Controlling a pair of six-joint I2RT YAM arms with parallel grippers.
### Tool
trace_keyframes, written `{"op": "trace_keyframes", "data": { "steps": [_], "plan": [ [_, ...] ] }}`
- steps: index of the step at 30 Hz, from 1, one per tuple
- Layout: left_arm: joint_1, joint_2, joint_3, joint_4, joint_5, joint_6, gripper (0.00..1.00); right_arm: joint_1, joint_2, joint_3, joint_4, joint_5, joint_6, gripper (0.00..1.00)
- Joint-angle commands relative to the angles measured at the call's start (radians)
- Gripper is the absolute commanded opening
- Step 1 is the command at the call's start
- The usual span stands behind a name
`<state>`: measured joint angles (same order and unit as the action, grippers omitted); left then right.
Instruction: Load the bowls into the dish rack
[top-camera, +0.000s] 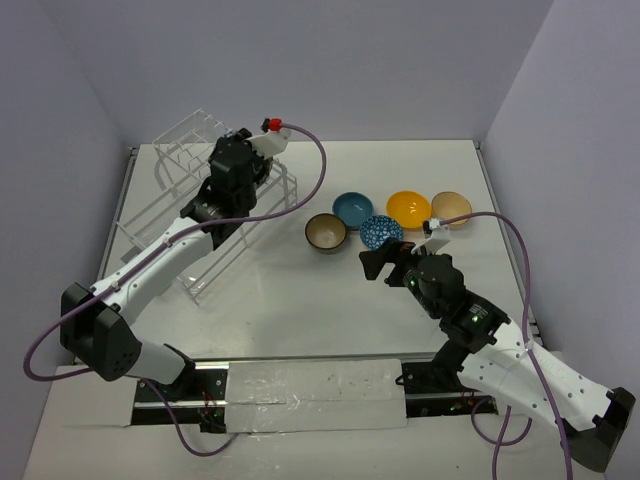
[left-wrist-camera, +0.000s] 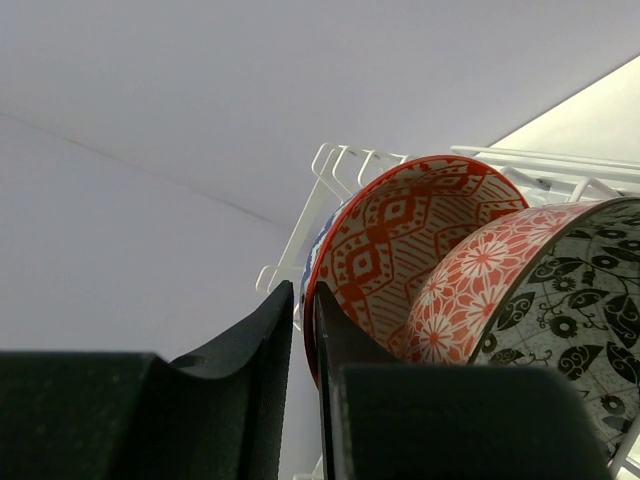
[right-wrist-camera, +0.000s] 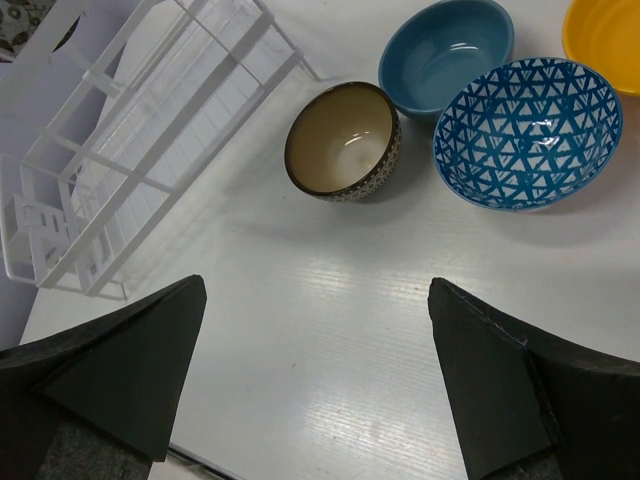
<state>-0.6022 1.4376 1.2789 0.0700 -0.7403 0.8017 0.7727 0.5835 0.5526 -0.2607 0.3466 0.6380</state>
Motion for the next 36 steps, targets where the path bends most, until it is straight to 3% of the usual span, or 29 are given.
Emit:
{"op": "trace_keyframes", "data": {
  "steps": [1,13,29,36],
  "plan": [
    [-0.002,-0.051,0.002,0.045,0.025,-0.010,0.20,0.004,-0.011,0.000,0.034,0.008,0.006,1.00],
    [-0.002,-0.049,-0.016,0.036,0.061,-0.024,0.15,0.005,-0.022,0.001,0.028,0.012,0.006,1.00],
    [0.001,-0.078,-0.064,0.054,0.188,0.076,0.06,0.004,-0.016,0.006,0.028,0.014,0.000,1.00],
    [-0.001,-0.091,-0.090,0.047,0.219,0.085,0.09,0.004,-0.014,0.006,0.031,0.019,-0.004,1.00]
  ]
}}
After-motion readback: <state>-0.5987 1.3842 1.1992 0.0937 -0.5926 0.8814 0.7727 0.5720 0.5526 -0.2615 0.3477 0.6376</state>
